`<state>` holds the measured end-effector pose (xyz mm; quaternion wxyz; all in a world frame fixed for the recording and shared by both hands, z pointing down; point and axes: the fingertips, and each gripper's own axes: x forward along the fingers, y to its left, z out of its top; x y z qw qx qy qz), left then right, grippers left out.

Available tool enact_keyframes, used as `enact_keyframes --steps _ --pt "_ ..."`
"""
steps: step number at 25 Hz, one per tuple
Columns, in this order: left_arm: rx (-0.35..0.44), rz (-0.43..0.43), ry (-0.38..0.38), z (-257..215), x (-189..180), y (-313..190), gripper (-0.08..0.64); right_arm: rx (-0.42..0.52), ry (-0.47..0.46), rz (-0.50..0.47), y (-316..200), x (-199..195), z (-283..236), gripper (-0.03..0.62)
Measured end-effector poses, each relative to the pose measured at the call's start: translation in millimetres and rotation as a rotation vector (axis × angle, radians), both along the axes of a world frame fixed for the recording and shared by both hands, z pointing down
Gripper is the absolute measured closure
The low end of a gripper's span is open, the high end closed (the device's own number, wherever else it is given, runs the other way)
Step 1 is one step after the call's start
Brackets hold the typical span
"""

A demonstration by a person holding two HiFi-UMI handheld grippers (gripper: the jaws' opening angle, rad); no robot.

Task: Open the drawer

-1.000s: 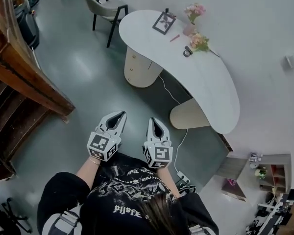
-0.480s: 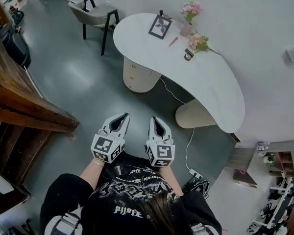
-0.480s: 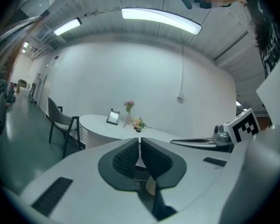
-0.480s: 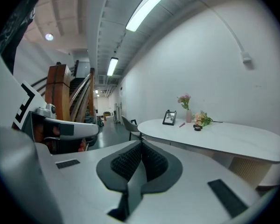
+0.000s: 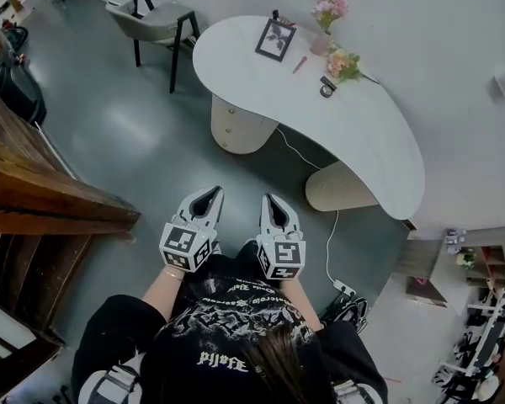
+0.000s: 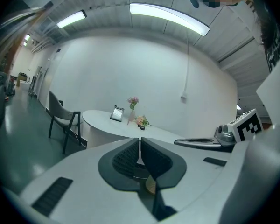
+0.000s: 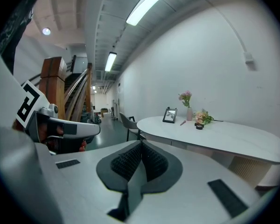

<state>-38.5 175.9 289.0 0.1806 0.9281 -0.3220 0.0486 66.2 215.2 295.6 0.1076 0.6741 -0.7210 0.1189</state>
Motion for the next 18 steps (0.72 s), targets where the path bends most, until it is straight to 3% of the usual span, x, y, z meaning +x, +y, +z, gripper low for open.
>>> enact_keyframes --steps 9,18 --pt "0.004 -0.064 -0.001 2.2 -1.7 -30.3 0.529 0.017 -0.023 -0.047 -38.8 2.5 -3.9 0.566" --pt "0.032 -0.110 -0.050 6.7 27.2 -73.8 0.529 0.002 -0.024 -0.125 -94.6 30.5 10.1 0.566"
